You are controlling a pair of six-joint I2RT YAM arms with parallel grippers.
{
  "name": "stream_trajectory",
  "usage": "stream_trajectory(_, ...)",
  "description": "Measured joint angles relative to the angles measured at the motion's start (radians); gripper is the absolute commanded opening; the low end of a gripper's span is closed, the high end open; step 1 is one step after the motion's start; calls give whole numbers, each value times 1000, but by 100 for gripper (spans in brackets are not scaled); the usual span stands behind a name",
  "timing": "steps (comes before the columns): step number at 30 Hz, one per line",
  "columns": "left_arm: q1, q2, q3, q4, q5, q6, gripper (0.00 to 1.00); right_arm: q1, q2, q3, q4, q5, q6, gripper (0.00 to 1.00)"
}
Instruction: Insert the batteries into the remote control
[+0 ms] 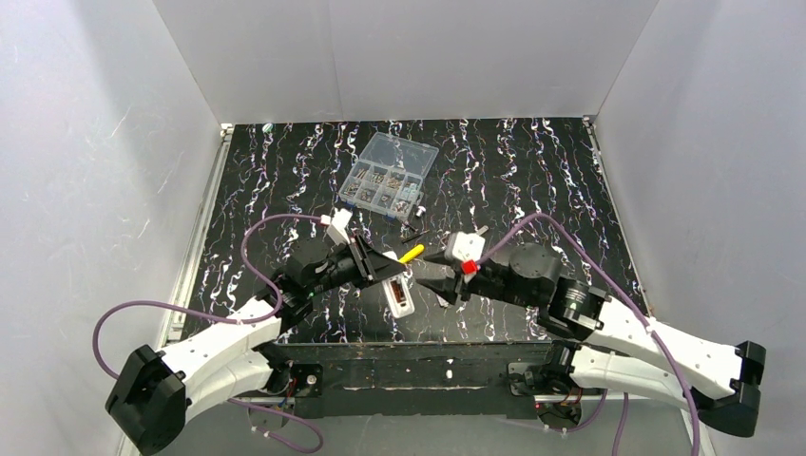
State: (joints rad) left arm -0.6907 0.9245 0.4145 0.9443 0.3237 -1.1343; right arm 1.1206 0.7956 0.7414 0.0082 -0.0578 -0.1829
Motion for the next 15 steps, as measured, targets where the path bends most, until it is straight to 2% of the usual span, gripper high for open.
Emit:
stream_trajectory(8, -26, 21, 41, -17, 171, 125, 0, 0, -124, -72, -71, -166, -77, 50)
stream_trajectory(15, -65, 49, 62, -33, 235, 199, 0, 0, -91, -105, -39, -257, -76, 48)
